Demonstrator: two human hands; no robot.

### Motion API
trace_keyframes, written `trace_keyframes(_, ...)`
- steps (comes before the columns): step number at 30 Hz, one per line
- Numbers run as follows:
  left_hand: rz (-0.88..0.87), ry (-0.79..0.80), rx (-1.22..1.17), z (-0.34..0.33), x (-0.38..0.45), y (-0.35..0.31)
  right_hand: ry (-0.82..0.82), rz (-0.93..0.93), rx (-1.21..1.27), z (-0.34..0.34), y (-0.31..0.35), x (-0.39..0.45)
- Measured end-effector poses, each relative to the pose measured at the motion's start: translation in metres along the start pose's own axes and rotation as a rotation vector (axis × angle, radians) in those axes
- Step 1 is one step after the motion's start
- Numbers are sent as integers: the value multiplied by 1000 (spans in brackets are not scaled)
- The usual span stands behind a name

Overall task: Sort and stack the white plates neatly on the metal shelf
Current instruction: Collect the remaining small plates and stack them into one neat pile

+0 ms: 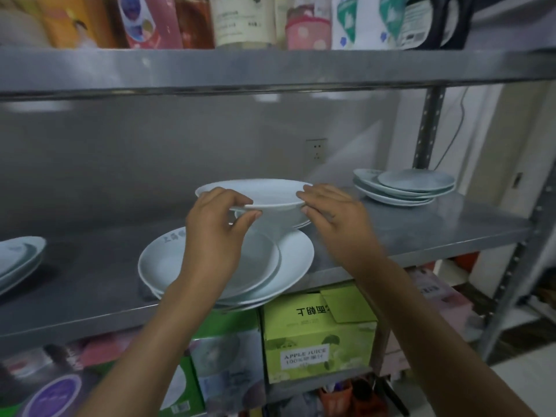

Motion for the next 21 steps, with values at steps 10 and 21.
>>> trace_keyframes(10,151,36,-131,-2,-34,3,-92,-132,-53,4,15,-25)
trace_keyframes(21,188,136,-153,-2,-62,11,-96,-264,21,-9,29,-32)
Point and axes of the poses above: each hand's wrist, its own x-axis towards the middle knuckle, its own z-axis out of the back of the hand, y = z × x, the point moved 3 cm from there along x, towards the middle knuckle, and after that the axes turned 15 degrees about y, right-handed, at the moved point
